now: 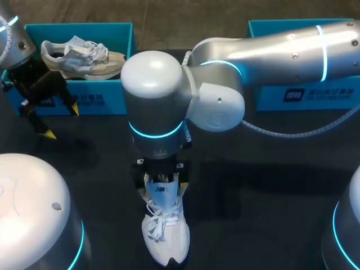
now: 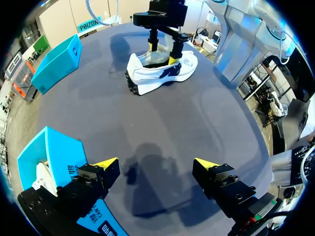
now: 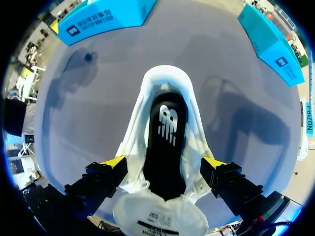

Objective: Take the shoe out of the shoebox, open the shoe tongue, remove and reinsert the insole, then place the shoe into the shoebox

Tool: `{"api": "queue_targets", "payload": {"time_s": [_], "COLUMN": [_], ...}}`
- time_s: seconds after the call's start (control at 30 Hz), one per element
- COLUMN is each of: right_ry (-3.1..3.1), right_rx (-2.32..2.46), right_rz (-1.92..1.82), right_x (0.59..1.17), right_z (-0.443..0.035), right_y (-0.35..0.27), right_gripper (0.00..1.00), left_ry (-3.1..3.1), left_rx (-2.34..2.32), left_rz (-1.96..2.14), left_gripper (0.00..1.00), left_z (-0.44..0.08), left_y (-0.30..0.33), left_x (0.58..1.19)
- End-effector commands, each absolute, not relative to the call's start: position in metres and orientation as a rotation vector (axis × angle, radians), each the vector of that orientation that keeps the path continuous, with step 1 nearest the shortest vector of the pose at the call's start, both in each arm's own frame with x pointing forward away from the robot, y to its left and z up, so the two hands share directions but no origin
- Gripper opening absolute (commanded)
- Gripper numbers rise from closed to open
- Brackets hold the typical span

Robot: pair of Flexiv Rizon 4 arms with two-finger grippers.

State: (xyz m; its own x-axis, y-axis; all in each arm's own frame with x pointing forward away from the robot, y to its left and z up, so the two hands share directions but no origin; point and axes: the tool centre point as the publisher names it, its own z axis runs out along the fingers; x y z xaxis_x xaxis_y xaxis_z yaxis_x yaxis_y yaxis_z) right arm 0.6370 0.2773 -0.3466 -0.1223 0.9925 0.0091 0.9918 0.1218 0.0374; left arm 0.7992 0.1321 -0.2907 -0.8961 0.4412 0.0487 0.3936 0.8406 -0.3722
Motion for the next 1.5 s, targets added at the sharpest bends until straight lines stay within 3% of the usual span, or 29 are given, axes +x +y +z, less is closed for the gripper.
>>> {"api": "queue_targets", "payload": {"time_s": [0.03, 0.97, 1.5], "right_ry": [1.809, 1.664, 1.521], "right_rx": [2.528, 2.583, 2.588], "right_rz": [0.071, 0.043, -0.011], "right_x": [0.623, 0.575, 0.550], "right_z": [-0.345, -0.321, -0.294], "right_y": [0.282, 0.288, 0.261], "right_gripper": [1.00, 1.00, 1.00], "left_ry": [-2.887, -2.887, -2.887], "left_rx": [-0.657, -0.657, -0.657], "left_rz": [0.535, 0.535, 0.535], "left_gripper": [1.00, 1.00, 1.00], "left_z": [-0.291, -0.291, -0.291], "left_y": [0.132, 0.132, 0.132], "left_x": [0.799, 0.799, 0.799]}}
